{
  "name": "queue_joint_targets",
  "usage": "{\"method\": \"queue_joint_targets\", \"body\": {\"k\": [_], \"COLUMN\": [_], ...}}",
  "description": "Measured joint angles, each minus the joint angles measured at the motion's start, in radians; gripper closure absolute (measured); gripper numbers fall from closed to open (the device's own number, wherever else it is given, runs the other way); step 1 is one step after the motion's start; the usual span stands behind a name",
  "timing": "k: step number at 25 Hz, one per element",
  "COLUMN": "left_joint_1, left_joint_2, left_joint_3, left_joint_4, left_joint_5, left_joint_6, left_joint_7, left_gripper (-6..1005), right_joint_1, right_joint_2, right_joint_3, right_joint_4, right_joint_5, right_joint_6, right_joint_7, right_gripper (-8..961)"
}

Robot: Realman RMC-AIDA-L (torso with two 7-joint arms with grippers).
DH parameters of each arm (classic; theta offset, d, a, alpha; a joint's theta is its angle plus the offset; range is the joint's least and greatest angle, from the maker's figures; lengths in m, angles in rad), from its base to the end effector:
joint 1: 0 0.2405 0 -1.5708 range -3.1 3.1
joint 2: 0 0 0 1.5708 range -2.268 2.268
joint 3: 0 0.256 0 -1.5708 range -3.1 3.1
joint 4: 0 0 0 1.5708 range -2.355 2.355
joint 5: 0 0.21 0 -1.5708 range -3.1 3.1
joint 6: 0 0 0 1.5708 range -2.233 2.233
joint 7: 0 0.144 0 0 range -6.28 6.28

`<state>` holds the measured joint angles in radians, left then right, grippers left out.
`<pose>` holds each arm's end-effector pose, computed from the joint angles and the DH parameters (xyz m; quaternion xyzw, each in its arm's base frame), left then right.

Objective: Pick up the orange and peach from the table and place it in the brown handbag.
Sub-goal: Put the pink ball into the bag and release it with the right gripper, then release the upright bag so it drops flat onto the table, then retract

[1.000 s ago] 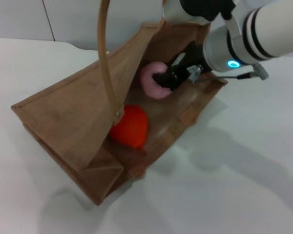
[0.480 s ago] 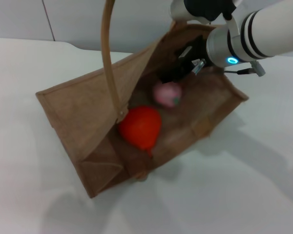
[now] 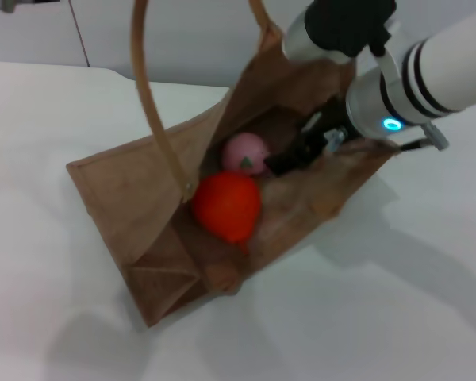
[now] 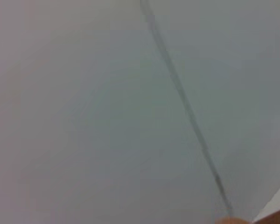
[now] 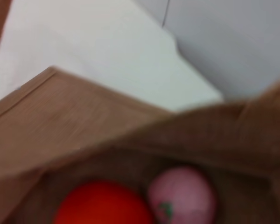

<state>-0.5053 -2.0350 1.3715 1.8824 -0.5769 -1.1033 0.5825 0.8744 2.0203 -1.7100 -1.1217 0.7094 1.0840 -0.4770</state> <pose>-0.0640 0.3814 0.1084 -0.8793 -0.1019 -0.0792 0.4584 0.0877 0.4079 -0.0608 -0.9520 0.1845 -0.0954 0.2250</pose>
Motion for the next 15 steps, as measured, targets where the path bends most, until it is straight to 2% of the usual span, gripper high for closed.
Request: {"method": "queue_joint_targets", "body": {"k": [5, 9, 15], "left_joint_1": [0.006, 0.013, 0.031], "left_joint_2": [0.0, 0.0, -0.001], "left_joint_3": [-0.055, -0.066, -0.07], "left_joint_4": [-0.064, -0.111, -0.133], "left_joint_5": [-0.001, -0.005, -0.017], "left_joint_6": [0.009, 0.049, 0.093], "left_joint_7": [0.002, 0.006, 0.008], "left_gripper": [844, 843, 842], "right_joint_1": [-0.125, -0.214, -0.267], "right_joint_2": [-0.003, -0.001, 0.001], "right_joint_3": [0.034, 0.089, 0.144], "right_joint_4": [-0.228, -0.387, -0.428], "right_joint_5": [-0.036, -0.158, -0.386], "right_joint_6": [0.144, 0.217, 0.157], "right_joint_7": [0.029, 0.061, 0.109], "right_gripper": [171, 173, 178]}}
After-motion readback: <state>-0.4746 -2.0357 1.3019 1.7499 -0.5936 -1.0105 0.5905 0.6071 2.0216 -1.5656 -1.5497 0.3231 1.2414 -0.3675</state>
